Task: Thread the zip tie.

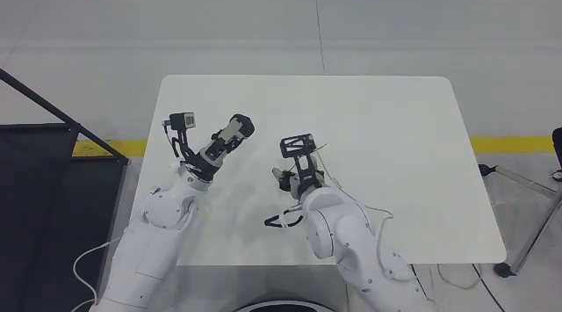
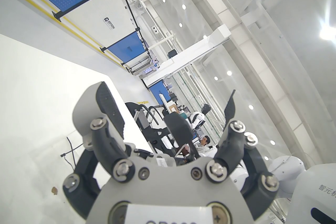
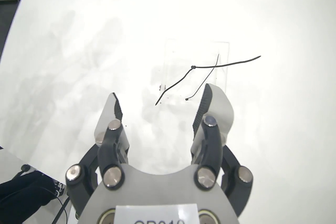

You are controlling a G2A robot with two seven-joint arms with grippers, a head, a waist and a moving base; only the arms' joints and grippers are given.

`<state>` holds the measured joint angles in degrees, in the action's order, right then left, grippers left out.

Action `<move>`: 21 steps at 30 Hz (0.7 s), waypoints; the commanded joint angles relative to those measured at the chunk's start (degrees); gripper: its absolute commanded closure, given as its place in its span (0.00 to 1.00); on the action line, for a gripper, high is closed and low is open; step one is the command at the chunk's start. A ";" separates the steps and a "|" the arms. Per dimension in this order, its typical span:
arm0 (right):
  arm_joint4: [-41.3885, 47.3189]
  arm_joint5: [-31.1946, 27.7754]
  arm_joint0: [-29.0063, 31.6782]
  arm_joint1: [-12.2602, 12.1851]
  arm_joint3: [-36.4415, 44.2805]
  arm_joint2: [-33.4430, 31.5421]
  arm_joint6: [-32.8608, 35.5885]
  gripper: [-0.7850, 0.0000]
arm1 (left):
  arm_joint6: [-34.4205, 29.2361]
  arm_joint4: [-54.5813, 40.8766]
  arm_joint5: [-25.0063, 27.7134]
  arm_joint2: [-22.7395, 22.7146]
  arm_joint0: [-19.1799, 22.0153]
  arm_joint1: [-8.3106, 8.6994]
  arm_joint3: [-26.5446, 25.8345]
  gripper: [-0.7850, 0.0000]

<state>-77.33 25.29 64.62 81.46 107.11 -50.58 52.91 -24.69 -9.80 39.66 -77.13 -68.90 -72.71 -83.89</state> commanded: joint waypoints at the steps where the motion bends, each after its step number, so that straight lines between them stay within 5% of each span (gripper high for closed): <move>1: -0.05 -0.19 3.08 -0.30 3.96 -1.43 -3.55 0.00 | 0.00 0.00 0.00 0.00 0.00 0.00 0.00 0.00; 10: -1.44 -4.05 17.95 -2.02 20.21 -8.28 -19.03 0.00 | 0.00 0.00 0.00 0.00 0.00 0.00 0.00 0.00; 21: 16.12 -16.02 26.79 -3.16 27.54 -22.94 -34.67 0.00 | 16.74 16.16 -0.02 -0.36 -3.44 -0.73 -3.59 0.00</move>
<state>-63.80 10.34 91.32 78.35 134.67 -71.61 19.21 -11.07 3.58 39.73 -77.53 -71.95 -73.30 -87.26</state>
